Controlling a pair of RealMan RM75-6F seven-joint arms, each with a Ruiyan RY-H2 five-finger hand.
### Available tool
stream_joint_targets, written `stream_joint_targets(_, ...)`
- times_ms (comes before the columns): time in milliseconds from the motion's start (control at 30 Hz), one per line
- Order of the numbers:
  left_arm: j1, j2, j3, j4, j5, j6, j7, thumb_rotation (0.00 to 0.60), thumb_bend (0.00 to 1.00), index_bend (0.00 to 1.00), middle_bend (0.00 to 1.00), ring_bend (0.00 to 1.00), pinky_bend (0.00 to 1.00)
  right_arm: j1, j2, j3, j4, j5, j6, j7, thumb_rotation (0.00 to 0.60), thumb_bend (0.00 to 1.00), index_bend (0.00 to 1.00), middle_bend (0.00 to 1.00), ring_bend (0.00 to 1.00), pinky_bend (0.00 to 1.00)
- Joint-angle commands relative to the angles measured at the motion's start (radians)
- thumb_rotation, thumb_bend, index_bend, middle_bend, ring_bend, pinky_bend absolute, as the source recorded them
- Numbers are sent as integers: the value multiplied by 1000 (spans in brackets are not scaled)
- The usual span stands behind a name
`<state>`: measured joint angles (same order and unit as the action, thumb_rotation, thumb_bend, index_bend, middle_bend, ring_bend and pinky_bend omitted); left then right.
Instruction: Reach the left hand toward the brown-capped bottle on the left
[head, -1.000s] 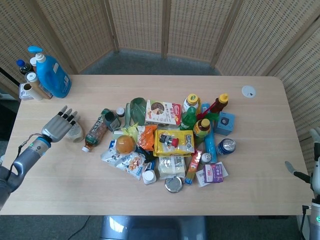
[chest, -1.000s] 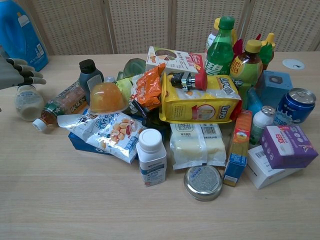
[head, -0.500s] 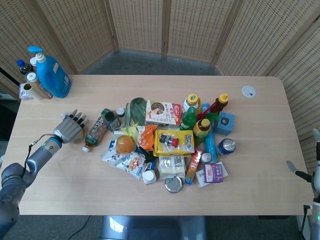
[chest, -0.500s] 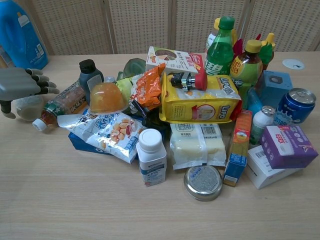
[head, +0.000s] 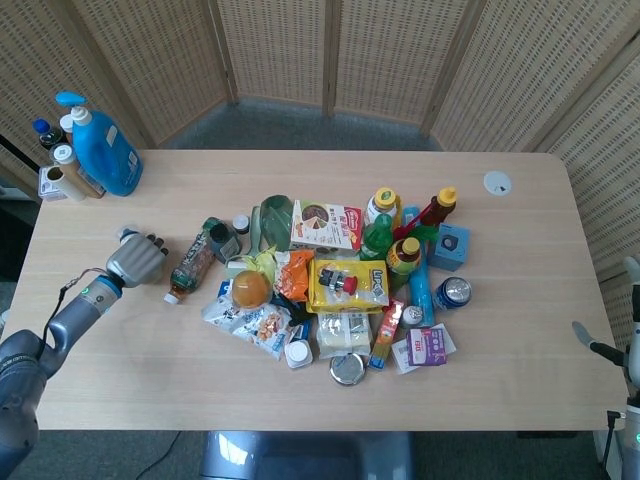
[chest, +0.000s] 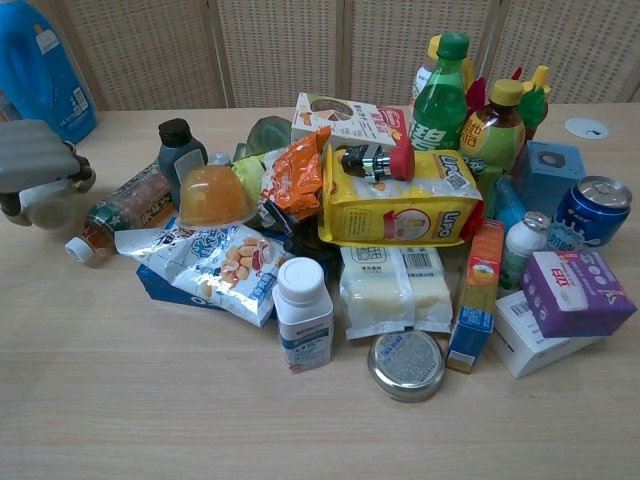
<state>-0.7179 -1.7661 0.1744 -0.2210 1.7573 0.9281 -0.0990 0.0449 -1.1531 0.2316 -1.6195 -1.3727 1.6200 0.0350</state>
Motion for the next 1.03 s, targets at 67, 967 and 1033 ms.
stream_joint_targets(67, -7, 66, -20, -44, -18, 94, -3, 600, 50, 948, 860, 825, 1000, -2, 5, -3, -7, -7, 3, 5, 600, 0, 0, 0, 0, 0)
stream_joint_targets(967, -102, 760, -264, -1201, -147, 267, 558, 600, 50, 941, 837, 819, 1000, -42, 75, -8, -73, -59, 56, 139, 600, 0, 0, 0, 0, 0)
stream_joint_targets(1033, -100, 766, -273, -1221, -155, 263, 569, 600, 50, 941, 837, 819, 1000, -43, 77, -9, -75, -63, 58, 143, 600, 0, 0, 0, 0, 0)
